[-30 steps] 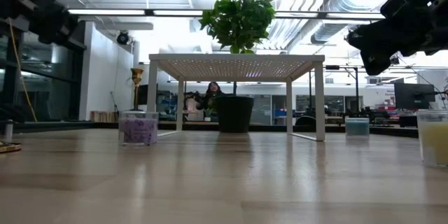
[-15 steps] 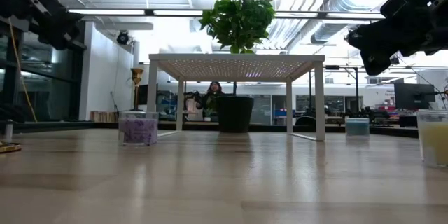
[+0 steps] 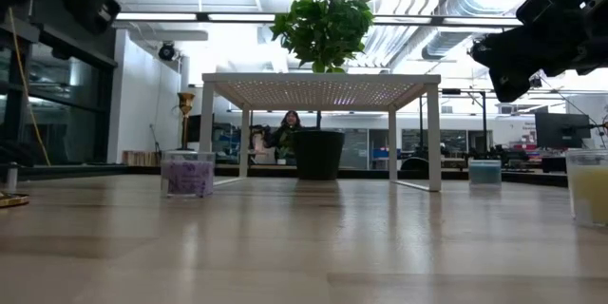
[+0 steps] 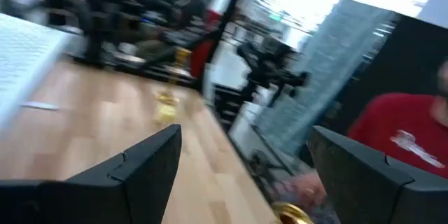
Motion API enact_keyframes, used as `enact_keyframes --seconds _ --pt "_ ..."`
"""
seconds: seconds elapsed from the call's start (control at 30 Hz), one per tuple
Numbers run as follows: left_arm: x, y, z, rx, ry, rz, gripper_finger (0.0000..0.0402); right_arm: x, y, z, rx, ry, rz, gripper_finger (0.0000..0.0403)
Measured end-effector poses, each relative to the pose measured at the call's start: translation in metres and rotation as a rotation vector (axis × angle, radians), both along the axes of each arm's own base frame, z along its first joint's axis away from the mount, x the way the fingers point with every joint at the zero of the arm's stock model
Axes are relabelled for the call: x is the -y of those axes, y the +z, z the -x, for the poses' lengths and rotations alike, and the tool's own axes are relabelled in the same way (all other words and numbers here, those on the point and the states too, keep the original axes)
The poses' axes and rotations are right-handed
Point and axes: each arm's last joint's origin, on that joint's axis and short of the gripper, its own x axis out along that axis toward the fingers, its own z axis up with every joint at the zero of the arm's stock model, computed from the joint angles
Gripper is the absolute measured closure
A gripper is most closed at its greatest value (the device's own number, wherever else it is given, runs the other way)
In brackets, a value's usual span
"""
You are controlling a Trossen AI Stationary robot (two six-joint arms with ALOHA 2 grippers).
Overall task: Pick & Place candle stick holders
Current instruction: Put the bottom left gold candle holder on the shelf
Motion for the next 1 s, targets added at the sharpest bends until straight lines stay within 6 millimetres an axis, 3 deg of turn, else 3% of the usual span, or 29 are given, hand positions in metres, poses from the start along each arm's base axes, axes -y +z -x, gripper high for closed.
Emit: enact_keyframes --seconds 0.1,0.53,0.7,0.9,1.0 --pt "0.001 0.003 -0.002 0.023 -0.059 -0.006 0.0094 0.000 0.000 0.000 0.000 0.000 0.000 0.0289" --pt "0.000 0.006 -0.005 0.049 -0.034 -0.035 0.0095 0.000 0.000 0.000 0.001 0.000 0.000 0.0289" --pt "0.001 0.024 0.006 0.010 -0.009 -0.073 0.0095 0.000 0.000 0.000 0.000 0.000 0.000 0.0289" --pt "0.002 0.055 0.032 -0.042 0.079 -0.141 0.0095 0.000 0.000 0.000 0.000 0.000 0.000 0.0289" --pt "0.002 0.060 0.038 -0.055 0.104 -0.142 0.0095 0.000 0.000 0.000 0.000 0.000 0.000 0.0289"
